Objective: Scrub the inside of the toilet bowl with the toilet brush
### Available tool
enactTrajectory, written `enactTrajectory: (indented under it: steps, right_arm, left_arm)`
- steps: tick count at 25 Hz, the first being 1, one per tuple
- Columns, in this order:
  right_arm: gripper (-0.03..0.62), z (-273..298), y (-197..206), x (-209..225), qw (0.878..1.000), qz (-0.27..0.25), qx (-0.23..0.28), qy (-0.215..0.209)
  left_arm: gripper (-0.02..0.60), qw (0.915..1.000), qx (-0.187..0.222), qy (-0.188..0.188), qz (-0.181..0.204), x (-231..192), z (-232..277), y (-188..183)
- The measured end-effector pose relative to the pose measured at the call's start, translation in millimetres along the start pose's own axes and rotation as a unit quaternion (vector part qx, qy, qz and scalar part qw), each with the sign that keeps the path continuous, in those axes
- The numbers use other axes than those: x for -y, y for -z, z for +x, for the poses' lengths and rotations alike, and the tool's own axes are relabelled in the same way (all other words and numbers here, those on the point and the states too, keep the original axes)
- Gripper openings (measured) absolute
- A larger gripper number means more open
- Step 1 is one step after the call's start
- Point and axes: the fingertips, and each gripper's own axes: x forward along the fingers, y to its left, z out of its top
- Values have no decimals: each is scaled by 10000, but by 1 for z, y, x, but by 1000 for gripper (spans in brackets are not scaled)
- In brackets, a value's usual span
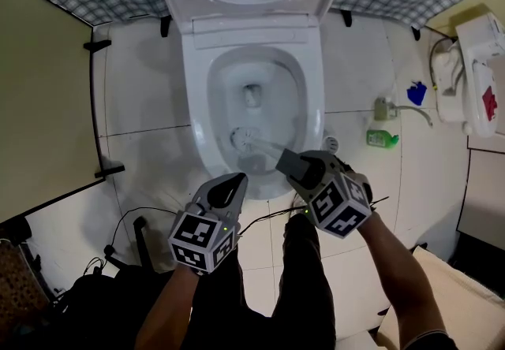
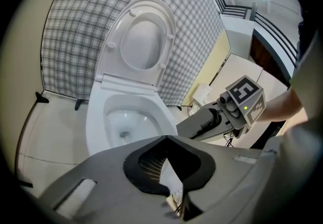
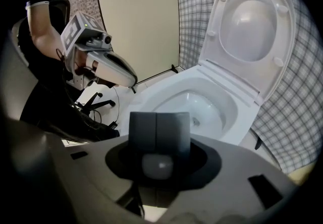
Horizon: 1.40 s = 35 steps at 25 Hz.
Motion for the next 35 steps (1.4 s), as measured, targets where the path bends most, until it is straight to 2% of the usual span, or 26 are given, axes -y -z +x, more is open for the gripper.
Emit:
enactTrajectory:
  steps: [7,14,16,21,26,31,35]
  right_arm:
    - [179,40,-22,32,9989,337,-81,326]
    - [179,70,-5,59,9952,571,-565,554]
    - [179,66,-2,60,9955,522,-591,520]
    - [178,34,11,41,9967,-100,-762,242]
    - [178,-2,20,30,9963,-173,-841,-26]
    - [176,-27,31,50,9923,-218,-1180,319]
    - [176,-23,36,66,9886,-199,-1381,559]
  left_arm:
    - [9,9999,-55,-47,-70,-9,-2,9]
    - [9,9999,-41,-5,-94,-8,4,7]
    - [9,9999,-40,-17,-97,-9,4,6]
    - [9,9999,-60,-19,-114,-10,4,8]
    - [8,9999,-52,44,-107,-5,7,7]
    - [9,9999,-62,41,-93,-6,5,6]
    - [8,9999,-71,19,-114,-8,4,7]
